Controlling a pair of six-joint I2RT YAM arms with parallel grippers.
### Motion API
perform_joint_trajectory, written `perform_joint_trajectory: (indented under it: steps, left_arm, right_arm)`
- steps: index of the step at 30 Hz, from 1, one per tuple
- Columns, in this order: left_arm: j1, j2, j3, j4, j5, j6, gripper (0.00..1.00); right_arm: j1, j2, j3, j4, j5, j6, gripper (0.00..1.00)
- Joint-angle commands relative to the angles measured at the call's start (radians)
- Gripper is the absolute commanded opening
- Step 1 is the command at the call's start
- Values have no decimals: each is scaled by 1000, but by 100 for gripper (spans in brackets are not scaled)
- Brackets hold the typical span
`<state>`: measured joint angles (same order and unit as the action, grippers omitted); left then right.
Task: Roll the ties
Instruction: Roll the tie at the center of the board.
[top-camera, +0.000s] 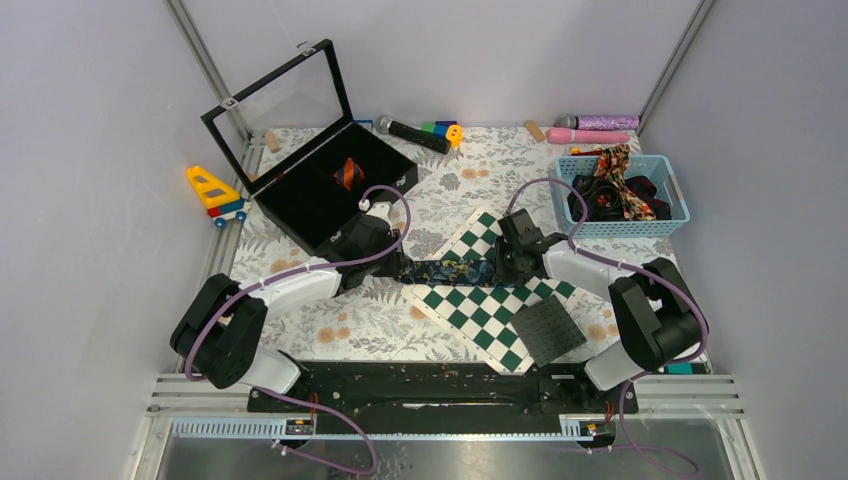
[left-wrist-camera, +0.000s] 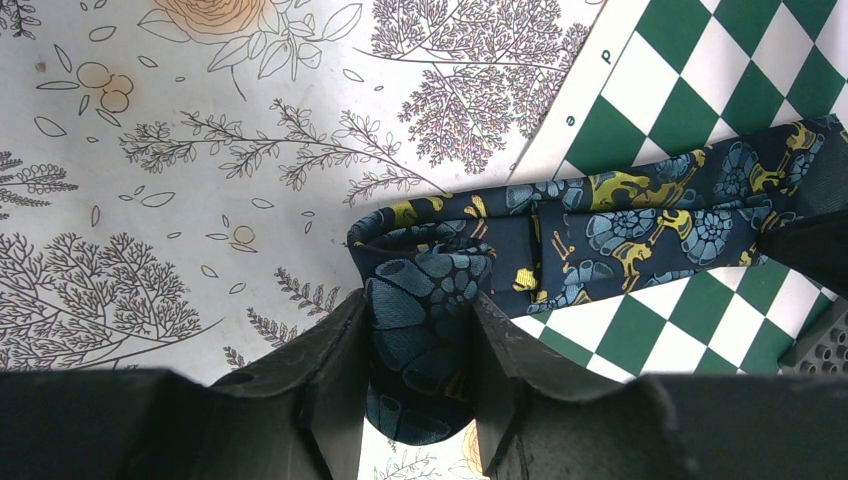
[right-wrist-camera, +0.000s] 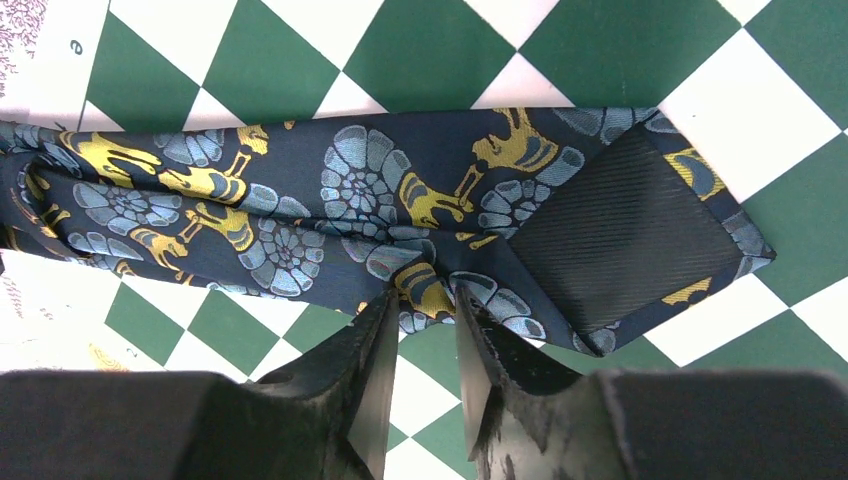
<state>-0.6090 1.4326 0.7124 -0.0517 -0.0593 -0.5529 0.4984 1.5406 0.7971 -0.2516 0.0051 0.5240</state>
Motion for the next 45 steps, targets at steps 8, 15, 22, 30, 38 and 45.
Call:
perform_joint_trajectory:
  steps: [8,15,22,30,38,45]
  left_arm:
    - [-3,-8,21,47,11,8,36]
    - [-2,-8,18,69,3,5,36]
    - [-2,-17,8,80,0,-4,36]
    - [-2,-22,10,72,-5,-2,36]
    - [-3,-19,21,63,-17,-8,36]
    - [-2,-14,39,53,-31,-8,36]
  right_arm:
    - [-9,-4,27,31,-31,-13,25]
    - [-10,-46,16,56,-12,-31,15]
    - [-9,-46,59,43,55,-66,9]
    - [-9,-3,111,-5,98,-95,8]
    - [-9,8,117,-38,101,-101,9]
    - [-9,-8,93,-39,117,-90,10]
